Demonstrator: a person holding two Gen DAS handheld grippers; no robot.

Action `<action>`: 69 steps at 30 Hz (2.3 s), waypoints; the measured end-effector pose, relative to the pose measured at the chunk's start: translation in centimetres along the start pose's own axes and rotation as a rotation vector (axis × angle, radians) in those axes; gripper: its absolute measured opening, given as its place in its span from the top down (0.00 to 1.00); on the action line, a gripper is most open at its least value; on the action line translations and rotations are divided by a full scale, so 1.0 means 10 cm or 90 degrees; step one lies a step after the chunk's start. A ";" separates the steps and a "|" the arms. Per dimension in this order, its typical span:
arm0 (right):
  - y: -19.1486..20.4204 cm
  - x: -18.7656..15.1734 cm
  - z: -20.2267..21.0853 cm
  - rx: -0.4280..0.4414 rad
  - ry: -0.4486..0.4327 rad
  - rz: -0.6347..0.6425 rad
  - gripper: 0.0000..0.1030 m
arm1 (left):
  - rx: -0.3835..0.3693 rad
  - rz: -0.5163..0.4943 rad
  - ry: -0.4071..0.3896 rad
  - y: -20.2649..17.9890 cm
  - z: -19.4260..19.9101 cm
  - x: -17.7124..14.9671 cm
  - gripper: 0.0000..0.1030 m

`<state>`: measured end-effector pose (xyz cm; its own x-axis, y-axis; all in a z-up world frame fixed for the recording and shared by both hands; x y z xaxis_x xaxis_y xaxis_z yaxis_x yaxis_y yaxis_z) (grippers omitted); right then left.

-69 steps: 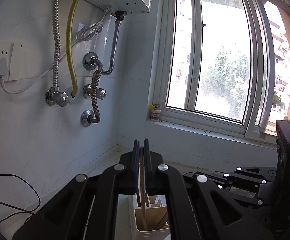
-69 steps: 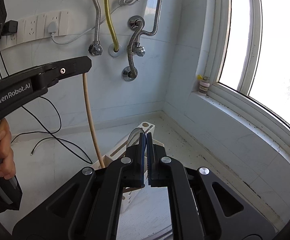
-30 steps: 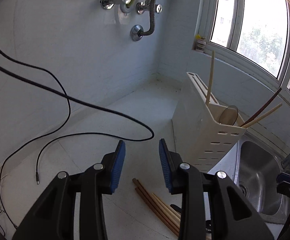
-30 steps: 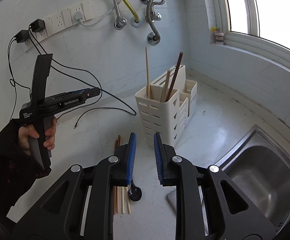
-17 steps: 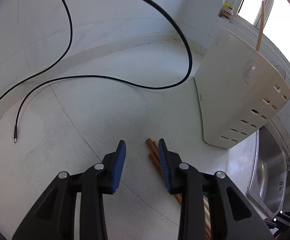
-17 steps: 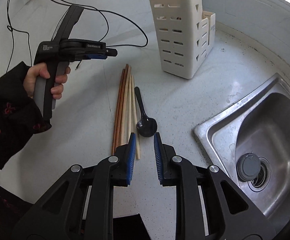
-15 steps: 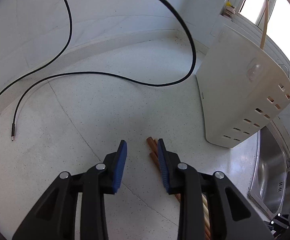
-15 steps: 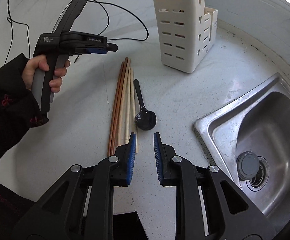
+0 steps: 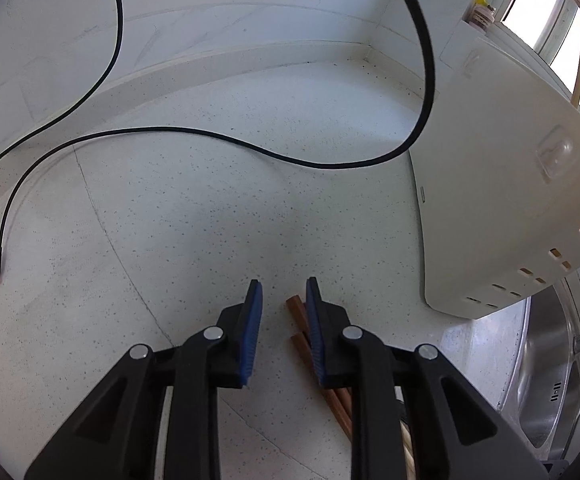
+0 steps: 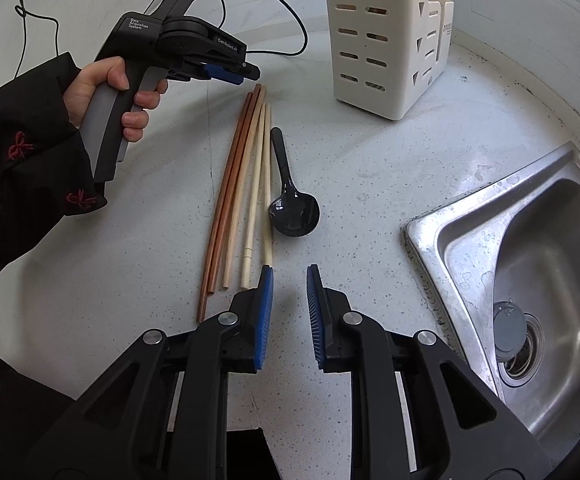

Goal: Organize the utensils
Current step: 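Move both open grippers back down to the chopsticks on the counter, then close left gripper on a brown chopstick while right closes on light chopsticks, then lift both held chopsticks up over the white utensil holder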

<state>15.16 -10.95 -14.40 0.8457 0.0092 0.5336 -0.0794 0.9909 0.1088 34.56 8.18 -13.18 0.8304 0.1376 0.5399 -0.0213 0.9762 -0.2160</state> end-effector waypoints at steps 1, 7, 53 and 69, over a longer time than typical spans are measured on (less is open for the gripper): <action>0.00 0.00 -0.01 -0.001 0.000 0.002 0.84 | 0.002 0.000 -0.001 -0.01 0.00 0.01 0.79; 0.01 0.00 -0.01 0.006 0.001 0.007 0.84 | 0.009 0.003 0.015 -0.03 -0.11 0.01 0.79; 0.06 0.04 0.01 0.000 -0.024 0.031 0.97 | 0.044 -0.016 -0.072 -0.24 0.04 -0.14 0.92; 0.01 0.41 0.60 0.002 -0.146 0.025 0.97 | -0.042 -0.011 -0.220 -0.46 1.04 0.12 0.93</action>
<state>15.45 -11.61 -7.14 0.7000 0.0173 0.7139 -0.1124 0.9899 0.0862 29.87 5.62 -3.12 0.5927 0.1814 0.7848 0.0355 0.9675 -0.2504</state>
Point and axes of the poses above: each gripper's, at about its wrist camera, not at the fingertips, and z roughly against the way its jaws point, y to its left, x to its top, the point moved 6 cm from there along -z, roughly the way its jaws point, and after that the axes turned 4 degrees about -y, right-handed, at the moved point
